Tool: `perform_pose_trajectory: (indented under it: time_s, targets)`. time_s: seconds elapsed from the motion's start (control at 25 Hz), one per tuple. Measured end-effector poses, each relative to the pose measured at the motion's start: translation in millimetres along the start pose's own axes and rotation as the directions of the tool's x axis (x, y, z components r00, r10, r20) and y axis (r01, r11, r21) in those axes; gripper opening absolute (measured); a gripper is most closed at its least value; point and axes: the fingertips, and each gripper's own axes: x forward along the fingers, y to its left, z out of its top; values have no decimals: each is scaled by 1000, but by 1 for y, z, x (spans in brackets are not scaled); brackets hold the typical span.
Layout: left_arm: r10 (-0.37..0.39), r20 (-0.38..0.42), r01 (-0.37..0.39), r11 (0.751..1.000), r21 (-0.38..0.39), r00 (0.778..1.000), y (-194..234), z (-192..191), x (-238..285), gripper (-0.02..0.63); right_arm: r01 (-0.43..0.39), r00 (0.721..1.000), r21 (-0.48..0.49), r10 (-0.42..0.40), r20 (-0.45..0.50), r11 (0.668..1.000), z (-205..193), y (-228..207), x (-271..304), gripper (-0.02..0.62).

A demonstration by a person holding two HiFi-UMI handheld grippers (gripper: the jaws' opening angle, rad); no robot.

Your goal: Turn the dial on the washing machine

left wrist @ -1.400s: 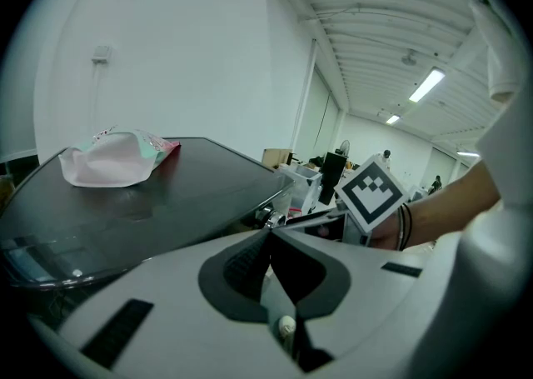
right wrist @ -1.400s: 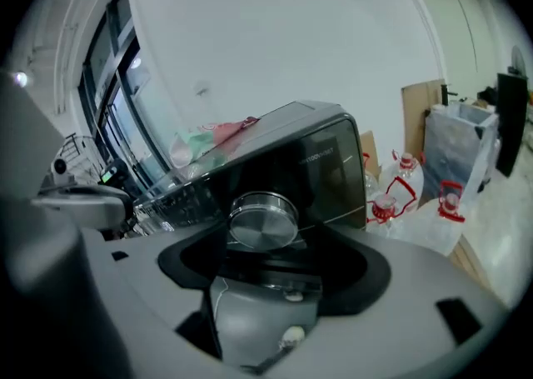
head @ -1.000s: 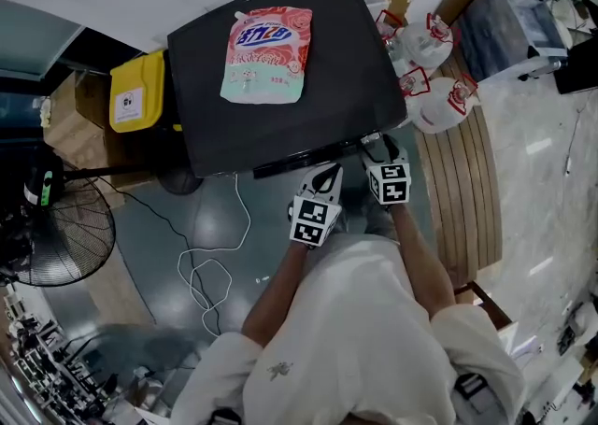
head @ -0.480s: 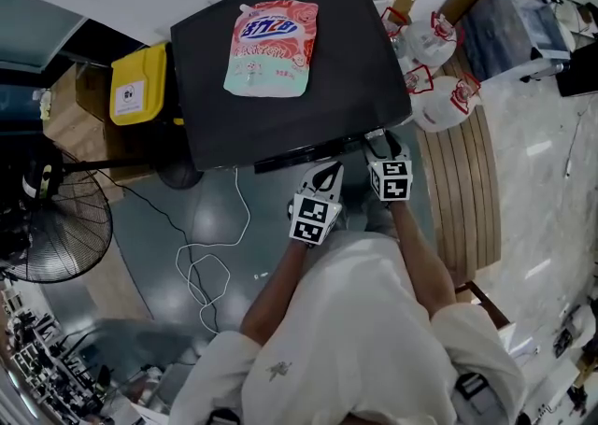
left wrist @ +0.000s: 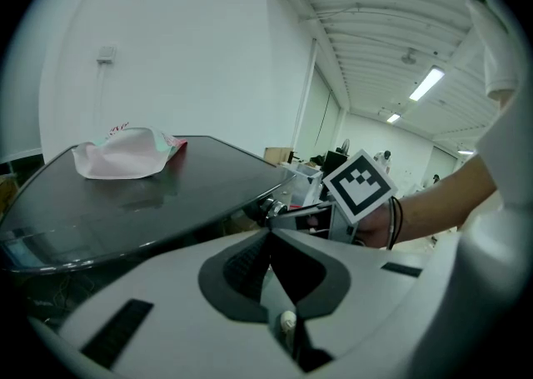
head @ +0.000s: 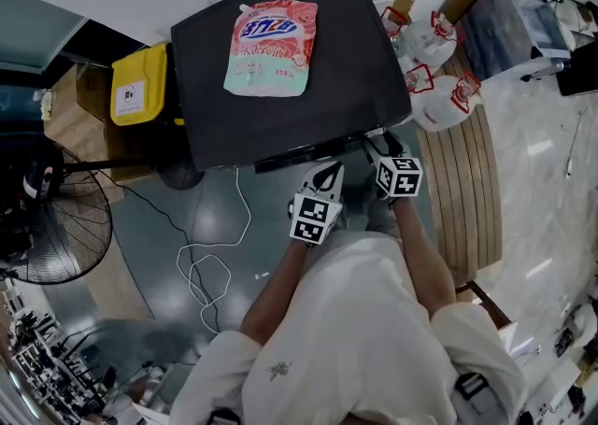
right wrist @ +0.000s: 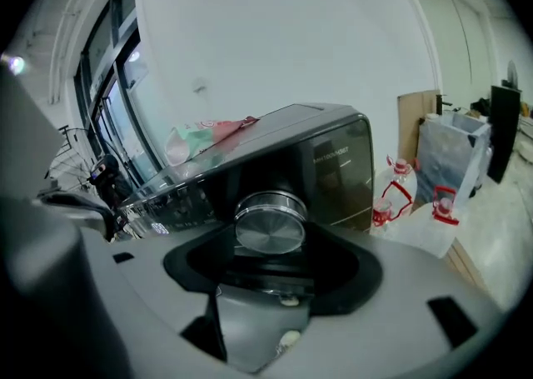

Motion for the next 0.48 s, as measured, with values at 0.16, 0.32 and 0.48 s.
perform_pose_trajectory:
  time_s: [0.16,0.32,0.48]
  targets:
    - [-2,-1,2,1000,4,1000,-2,1,1,14,-32,999,69,31,15,997,1,-1,0,278]
    - [0,-5,0,1000,2,1000,-2,0,1,14,-61,998,144,57,34,988,1,0,-1,278]
    - [0,-9,0,1000,0,1000,-3,-1,1,14,-84,996,189,76,49,978,2,-1,-2,278]
